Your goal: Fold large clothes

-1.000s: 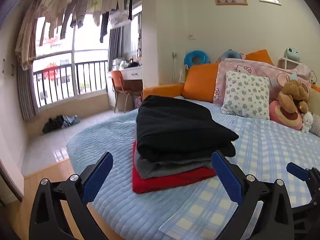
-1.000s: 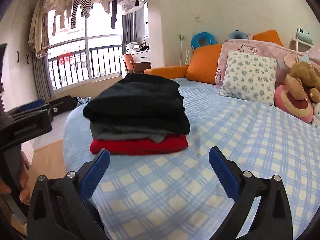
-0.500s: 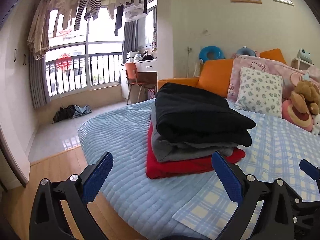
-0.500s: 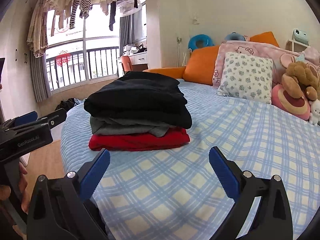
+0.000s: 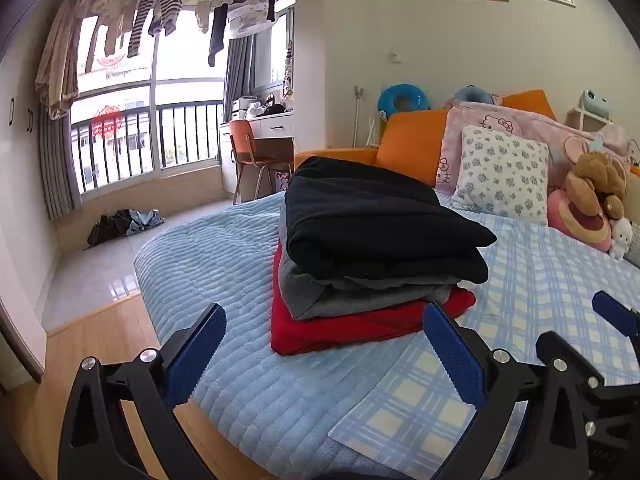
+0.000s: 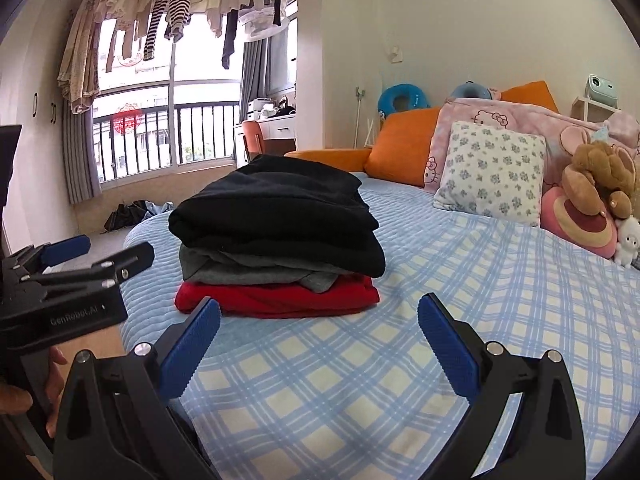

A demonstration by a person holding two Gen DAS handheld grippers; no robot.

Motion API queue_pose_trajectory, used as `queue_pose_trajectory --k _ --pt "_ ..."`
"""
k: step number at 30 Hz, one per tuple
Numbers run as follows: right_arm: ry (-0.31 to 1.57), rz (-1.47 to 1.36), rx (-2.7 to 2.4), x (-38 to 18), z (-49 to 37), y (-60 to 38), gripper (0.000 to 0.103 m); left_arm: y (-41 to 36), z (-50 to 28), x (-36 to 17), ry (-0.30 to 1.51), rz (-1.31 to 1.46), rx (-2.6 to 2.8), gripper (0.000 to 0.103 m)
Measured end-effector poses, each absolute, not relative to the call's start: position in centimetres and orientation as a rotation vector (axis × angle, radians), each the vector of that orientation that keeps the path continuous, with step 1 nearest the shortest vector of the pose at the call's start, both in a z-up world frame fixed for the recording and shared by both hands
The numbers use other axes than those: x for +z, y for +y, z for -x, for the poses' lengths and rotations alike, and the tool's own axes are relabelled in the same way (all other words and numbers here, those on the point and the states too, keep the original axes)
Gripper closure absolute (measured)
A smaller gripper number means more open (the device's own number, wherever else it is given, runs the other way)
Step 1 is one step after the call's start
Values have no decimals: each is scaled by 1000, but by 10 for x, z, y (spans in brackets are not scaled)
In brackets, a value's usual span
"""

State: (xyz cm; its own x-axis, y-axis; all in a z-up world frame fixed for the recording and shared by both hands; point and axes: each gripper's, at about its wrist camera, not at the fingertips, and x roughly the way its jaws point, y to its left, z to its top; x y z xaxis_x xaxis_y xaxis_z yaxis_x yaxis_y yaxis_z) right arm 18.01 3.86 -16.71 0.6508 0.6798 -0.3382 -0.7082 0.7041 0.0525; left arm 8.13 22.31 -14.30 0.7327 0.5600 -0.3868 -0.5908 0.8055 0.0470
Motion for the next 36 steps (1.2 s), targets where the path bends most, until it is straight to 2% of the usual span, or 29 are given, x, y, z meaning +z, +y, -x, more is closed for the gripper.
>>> queue_pose_trajectory --k 26,36 --pt "364 64 836 -173 -211 29 5 211 -111 -149 496 79 674 3" --pt "366 65 841 -180 -220 22 5 209 -123 -180 488 68 699 3"
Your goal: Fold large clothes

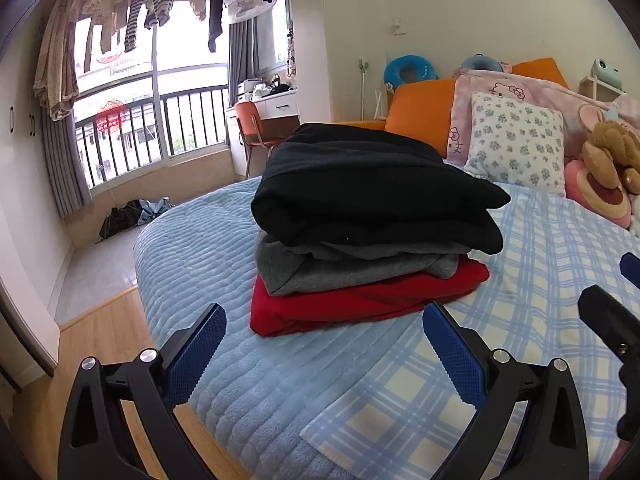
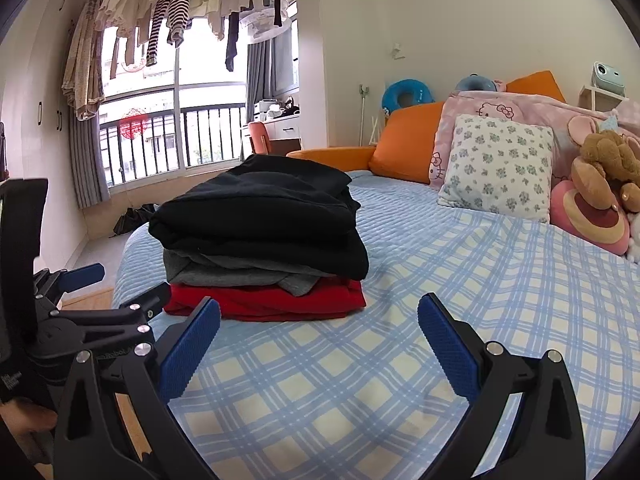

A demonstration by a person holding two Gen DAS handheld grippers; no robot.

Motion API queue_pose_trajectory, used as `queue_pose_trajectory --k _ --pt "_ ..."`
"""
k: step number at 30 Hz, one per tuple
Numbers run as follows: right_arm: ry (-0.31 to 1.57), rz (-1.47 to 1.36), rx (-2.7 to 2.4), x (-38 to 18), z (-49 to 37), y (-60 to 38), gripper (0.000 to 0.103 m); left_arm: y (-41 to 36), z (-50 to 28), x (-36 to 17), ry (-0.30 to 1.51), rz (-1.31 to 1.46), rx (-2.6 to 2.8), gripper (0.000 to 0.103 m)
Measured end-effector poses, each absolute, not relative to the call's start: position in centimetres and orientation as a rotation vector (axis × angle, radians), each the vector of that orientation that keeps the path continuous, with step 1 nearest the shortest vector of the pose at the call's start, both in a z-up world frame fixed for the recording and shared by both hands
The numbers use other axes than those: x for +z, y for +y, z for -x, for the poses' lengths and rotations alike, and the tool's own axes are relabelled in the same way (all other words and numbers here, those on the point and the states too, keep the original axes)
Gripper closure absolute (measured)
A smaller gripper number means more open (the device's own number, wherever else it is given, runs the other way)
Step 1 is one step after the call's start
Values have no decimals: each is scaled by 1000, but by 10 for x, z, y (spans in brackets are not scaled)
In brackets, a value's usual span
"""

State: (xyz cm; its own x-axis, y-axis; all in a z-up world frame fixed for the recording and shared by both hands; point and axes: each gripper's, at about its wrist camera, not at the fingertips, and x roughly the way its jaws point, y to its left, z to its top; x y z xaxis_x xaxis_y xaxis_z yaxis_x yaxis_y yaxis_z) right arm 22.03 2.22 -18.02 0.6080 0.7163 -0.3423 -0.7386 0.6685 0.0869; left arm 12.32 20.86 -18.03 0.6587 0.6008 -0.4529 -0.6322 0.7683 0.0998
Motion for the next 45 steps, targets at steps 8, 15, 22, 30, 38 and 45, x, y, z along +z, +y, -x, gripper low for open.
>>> queue_pose_trajectory --k 8,15,22,30,38,45 --pt "379 76 841 -189 -223 24 5 215 -119 -178 438 89 736 3" --pt "361 84 853 -189 -217 27 5 212 -114 -168 408 87 746 3" --pt "353 75 858 -186 -217 26 5 205 -115 -163 398 65 745 3" --pt "363 70 853 -188 -220 24 5 204 -119 -165 424 64 735 3" --pt "353 87 848 -188 -216 26 5 200 -119 -166 416 49 734 3" --pt "352 87 852 -187 -213 29 5 204 -117 -164 426 84 729 3"
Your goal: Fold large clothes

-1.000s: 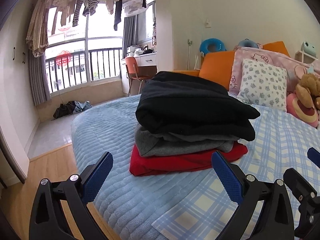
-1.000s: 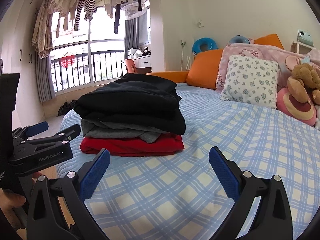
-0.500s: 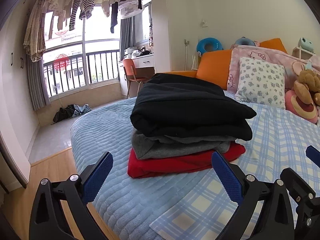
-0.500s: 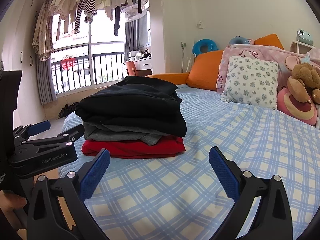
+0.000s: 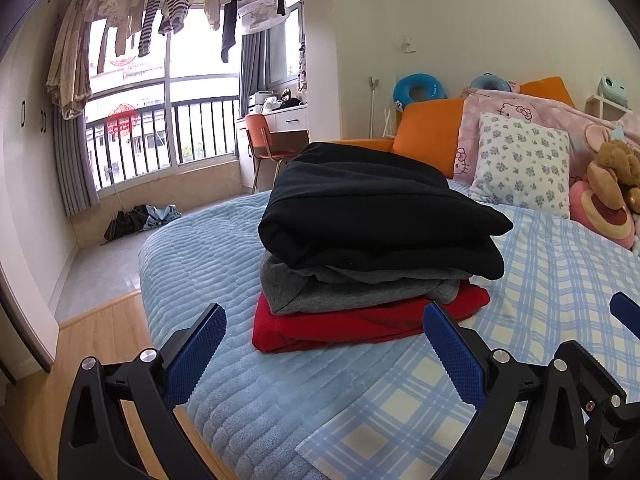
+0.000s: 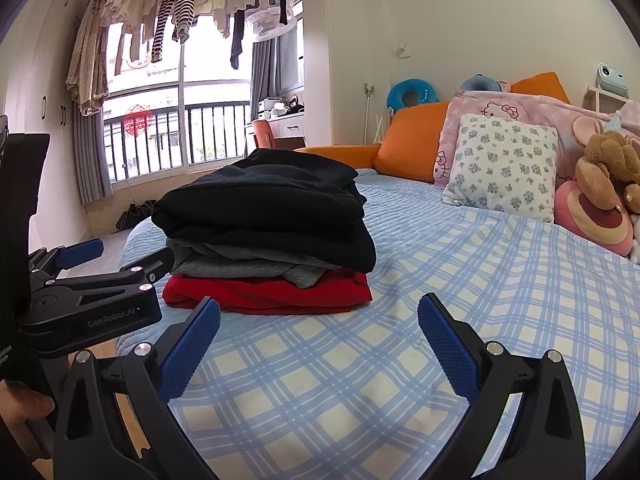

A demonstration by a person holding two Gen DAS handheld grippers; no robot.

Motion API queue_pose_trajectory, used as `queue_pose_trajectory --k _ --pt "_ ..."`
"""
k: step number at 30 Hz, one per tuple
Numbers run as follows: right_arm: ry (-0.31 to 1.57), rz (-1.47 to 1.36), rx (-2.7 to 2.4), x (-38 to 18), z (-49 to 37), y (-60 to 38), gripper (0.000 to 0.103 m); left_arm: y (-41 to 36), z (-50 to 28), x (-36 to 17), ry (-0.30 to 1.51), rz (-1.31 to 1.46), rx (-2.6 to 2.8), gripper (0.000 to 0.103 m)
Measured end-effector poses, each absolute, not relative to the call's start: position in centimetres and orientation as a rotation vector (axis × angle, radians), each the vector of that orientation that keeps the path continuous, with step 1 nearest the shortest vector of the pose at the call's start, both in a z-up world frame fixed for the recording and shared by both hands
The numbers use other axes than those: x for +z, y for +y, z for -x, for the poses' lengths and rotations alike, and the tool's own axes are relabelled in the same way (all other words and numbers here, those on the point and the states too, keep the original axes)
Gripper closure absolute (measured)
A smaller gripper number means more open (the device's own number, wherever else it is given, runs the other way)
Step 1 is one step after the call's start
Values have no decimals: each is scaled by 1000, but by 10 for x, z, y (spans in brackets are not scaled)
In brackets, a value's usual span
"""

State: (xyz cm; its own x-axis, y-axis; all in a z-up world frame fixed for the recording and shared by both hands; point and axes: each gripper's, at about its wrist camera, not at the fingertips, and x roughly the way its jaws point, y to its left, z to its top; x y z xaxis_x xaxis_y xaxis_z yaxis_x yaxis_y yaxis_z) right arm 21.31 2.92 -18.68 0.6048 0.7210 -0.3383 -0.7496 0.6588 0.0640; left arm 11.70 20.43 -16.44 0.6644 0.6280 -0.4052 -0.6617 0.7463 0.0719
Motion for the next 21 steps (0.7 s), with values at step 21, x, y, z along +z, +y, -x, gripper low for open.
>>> queue_pose_trajectory --k 21 --pt "356 98 850 -186 -213 32 5 206 -117 -164 423 89 736 3"
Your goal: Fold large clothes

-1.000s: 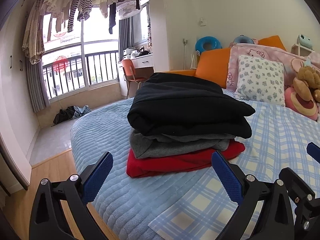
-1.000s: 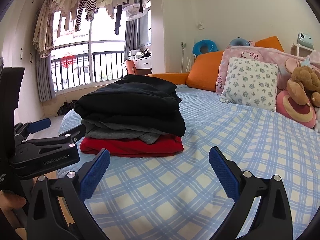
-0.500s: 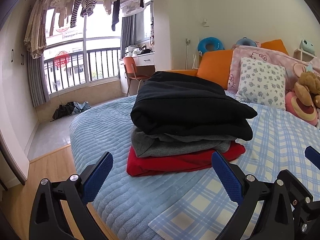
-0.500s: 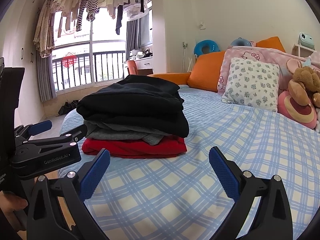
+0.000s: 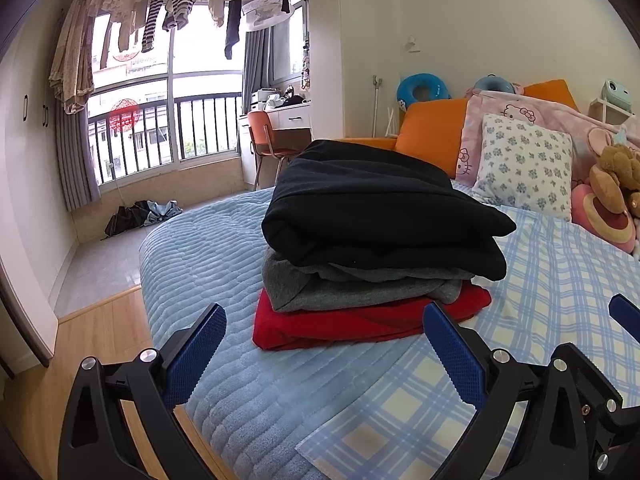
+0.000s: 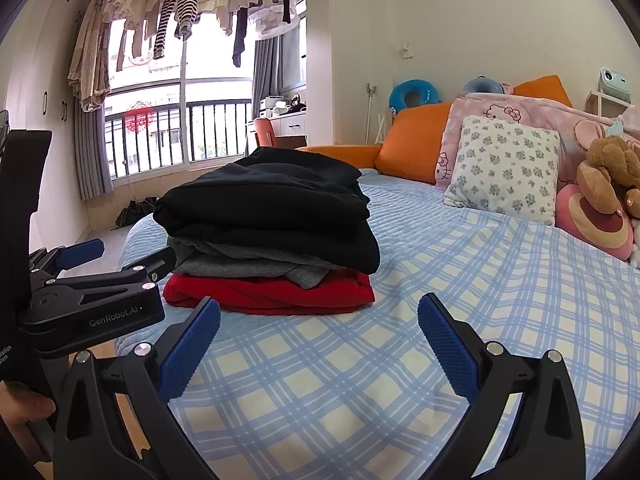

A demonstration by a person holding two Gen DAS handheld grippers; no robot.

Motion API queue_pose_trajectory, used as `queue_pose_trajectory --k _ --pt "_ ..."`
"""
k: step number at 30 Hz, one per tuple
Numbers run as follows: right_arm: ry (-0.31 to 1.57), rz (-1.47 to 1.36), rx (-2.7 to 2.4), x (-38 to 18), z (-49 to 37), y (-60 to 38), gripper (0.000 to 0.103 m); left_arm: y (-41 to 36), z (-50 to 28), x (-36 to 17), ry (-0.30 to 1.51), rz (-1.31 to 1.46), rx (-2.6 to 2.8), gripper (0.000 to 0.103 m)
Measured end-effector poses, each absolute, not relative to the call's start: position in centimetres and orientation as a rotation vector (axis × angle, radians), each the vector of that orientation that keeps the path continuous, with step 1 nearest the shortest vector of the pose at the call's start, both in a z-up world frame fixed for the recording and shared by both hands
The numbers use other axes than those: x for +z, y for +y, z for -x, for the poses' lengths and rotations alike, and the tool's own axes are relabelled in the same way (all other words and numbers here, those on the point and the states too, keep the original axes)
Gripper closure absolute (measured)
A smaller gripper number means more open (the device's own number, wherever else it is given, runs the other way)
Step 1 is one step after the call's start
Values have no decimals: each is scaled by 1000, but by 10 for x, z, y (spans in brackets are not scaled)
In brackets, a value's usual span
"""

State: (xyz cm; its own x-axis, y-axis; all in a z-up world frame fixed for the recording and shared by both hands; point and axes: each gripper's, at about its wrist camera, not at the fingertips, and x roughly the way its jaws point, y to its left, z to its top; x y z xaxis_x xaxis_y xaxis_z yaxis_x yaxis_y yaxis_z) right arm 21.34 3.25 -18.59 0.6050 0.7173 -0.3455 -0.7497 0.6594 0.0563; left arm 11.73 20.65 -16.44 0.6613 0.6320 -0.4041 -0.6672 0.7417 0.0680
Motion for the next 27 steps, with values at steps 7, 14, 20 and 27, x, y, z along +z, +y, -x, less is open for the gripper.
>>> queue_pose_trajectory --k 7,14,20,27 --pt "362 103 848 -186 -213 32 5 203 -117 -166 432 84 736 3" --pt "375 102 853 -190 -213 35 5 199 -117 -169 440 80 744 4" --pt "375 98 855 -193 -213 37 5 195 -116 -167 417 57 747 4" --pt "365 90 852 -193 -213 34 5 195 -112 -163 401 79 755 3"
